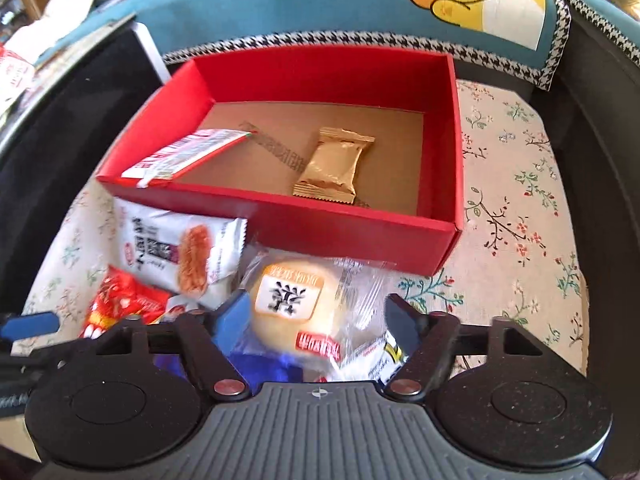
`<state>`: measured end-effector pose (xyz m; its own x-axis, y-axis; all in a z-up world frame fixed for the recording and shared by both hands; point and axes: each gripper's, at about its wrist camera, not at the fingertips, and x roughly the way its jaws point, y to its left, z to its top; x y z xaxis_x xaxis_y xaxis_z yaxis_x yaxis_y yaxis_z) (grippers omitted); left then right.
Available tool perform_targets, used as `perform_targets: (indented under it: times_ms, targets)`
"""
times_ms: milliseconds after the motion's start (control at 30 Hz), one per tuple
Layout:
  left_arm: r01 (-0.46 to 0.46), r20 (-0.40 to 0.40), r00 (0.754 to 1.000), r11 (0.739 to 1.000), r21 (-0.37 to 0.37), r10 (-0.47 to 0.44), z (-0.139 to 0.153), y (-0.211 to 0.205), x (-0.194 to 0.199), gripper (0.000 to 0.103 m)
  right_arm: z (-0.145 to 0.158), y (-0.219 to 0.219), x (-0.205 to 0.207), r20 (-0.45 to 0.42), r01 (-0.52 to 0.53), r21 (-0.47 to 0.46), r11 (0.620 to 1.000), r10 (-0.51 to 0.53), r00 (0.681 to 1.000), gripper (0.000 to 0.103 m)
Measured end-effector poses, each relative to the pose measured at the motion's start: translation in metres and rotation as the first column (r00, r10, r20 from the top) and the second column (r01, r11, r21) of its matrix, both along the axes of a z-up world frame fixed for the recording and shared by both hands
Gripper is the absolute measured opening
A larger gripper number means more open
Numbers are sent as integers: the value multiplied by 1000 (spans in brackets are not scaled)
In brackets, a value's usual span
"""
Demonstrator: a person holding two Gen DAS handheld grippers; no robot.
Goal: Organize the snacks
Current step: 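Grasp red Trolli bag with left tool while right tool grasps wrapped round bun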
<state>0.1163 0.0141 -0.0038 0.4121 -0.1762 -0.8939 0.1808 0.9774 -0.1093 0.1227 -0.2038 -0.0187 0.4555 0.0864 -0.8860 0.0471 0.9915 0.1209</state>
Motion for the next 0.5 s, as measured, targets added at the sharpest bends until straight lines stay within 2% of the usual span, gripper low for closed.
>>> perform_targets:
  times_ms: [33,200,400,467,500]
  targets:
    - [-1,-3,1000,1000,-6,1,0,0,1,101,-2,-1,3,-8,9,23,1000,-8,1000,90]
    - [0,0,1000,1000,6,0,-2,-2,4,103,-9,1,18,-26,39,93,995,-36,999,92]
    - [-72,-20,997,997,6,72,-7,10,14,103,-31,22,20,-64,21,-34,999,-23,998,90]
    - [-89,-40,995,996,-16,88,-9,11,17,103,-30,28,15,-47,-8,-83,996,4,999,83]
    - [-90,-49,995,996,-29,88,-10,10,18,103,-27,28,12,-45,-16,-74,997,13,999,80]
